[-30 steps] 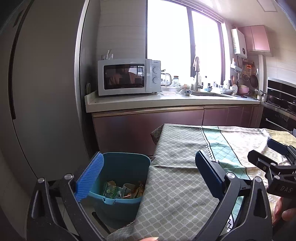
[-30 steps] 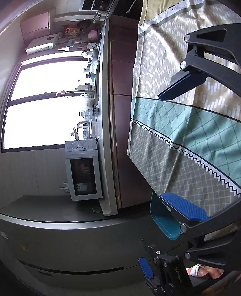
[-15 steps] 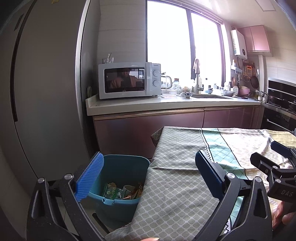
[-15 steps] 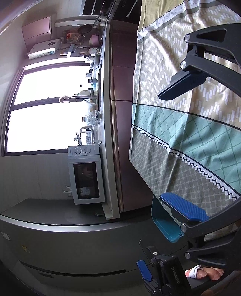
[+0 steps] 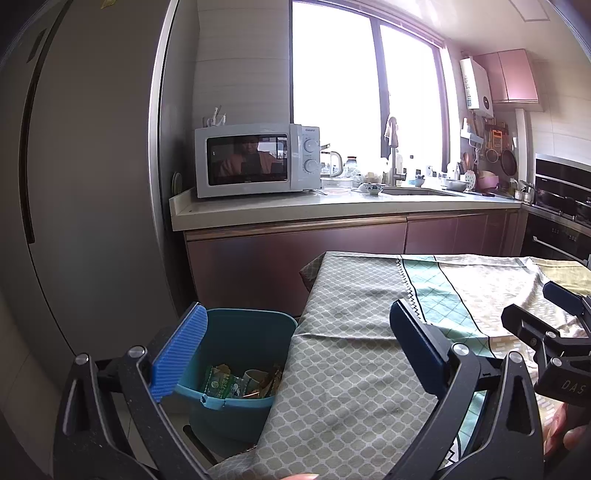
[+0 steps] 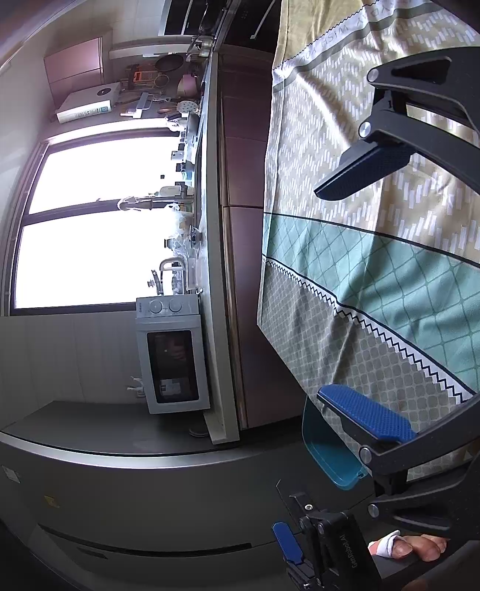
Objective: Collect trash
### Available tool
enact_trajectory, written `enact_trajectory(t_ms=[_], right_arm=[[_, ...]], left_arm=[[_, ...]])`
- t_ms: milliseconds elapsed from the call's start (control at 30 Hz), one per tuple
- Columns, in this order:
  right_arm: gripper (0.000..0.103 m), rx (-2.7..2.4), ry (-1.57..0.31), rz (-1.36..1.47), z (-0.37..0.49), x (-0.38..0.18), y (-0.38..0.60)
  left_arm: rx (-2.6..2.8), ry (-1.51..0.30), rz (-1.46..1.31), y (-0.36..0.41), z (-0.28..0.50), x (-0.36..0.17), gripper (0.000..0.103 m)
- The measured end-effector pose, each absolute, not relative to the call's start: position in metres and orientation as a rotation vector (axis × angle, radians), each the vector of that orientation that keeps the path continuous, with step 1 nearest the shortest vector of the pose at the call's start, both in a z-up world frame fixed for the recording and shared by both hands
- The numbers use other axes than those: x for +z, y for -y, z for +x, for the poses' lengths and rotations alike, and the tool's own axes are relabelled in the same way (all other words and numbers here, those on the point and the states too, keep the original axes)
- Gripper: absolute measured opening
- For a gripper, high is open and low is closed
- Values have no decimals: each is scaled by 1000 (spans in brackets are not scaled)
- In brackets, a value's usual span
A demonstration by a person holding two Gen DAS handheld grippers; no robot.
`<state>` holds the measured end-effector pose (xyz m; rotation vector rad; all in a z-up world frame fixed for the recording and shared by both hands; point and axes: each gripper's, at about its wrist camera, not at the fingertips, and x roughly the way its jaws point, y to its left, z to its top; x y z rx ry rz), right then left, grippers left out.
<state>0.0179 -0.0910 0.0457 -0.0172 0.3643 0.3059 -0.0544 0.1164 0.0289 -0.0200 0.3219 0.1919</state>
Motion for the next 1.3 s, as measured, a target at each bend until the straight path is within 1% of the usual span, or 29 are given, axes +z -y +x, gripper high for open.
enact_trajectory(t_ms=[1300], right_arm=[[97,282,-348,-5,19,48,95]], left_arm=[[199,-328,-18,-114,-47,29,97]])
